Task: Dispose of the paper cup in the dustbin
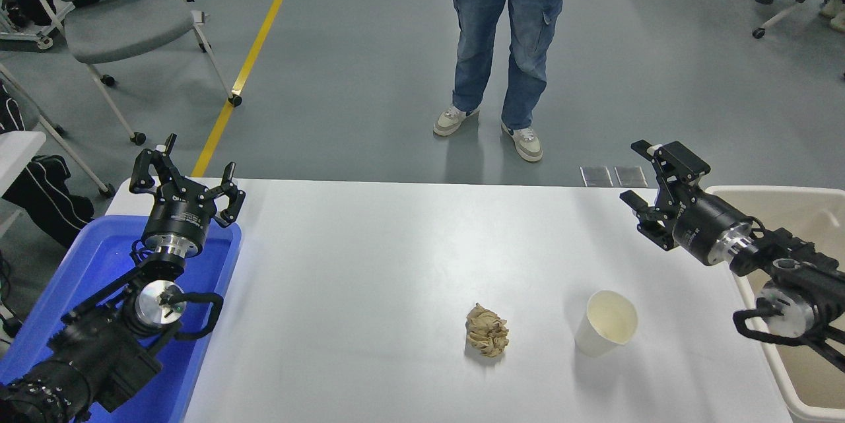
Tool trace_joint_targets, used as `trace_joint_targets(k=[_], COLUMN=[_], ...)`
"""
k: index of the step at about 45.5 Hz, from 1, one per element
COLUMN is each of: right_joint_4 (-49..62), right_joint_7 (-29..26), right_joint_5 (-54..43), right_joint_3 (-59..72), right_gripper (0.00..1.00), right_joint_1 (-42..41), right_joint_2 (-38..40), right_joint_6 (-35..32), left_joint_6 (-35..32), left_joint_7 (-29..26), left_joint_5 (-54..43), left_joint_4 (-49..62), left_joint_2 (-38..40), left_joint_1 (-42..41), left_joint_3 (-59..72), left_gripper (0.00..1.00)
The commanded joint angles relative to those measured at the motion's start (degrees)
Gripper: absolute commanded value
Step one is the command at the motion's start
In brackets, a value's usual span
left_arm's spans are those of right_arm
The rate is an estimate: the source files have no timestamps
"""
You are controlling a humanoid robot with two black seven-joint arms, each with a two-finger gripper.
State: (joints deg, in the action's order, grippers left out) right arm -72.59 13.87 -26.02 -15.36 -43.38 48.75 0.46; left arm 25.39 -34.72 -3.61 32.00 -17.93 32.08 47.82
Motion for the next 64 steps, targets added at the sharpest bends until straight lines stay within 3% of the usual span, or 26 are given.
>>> trace_joint_targets(k=[1, 7, 20, 33, 64], right_joint_4=[-10.4, -11.7, -12.7, -8.7, -1.9], right_joint_7=[-12.5, -12.4, -11.7, -11.6, -10.2], right_joint_5=[-13.2, -28.0, -33.7, -39.3, -39.4], right_joint_3=[4.0, 11.6, 25.8, 44.3, 45.9], right_gripper=[1.00, 1.00, 1.00, 1.00, 0.98], right_joint_1=[-4.2, -6.9, -13.4, -23.3, -23.7], right_joint_2=[7.8, 8.6, 7.2, -4.0, -7.5], right_joint_6=[0.2, 0.2, 0.2, 0.3, 1.3], left_joint_6=[0.0, 0.0, 0.0, 0.0, 0.0], left_joint_7=[0.0, 0.0, 0.0, 0.0, 0.0], left_joint_5=[0.0, 0.0, 0.0, 0.0, 0.0], left_joint_4=[0.0, 0.0, 0.0, 0.0, 0.0], left_joint_2=[0.0, 0.0, 0.0, 0.0, 0.0], left_joint_1=[0.0, 0.0, 0.0, 0.0, 0.0], left_joint_3=[0.0, 0.0, 0.0, 0.0, 0.0], left_gripper=[1.00, 1.00, 1.00, 1.00, 1.00])
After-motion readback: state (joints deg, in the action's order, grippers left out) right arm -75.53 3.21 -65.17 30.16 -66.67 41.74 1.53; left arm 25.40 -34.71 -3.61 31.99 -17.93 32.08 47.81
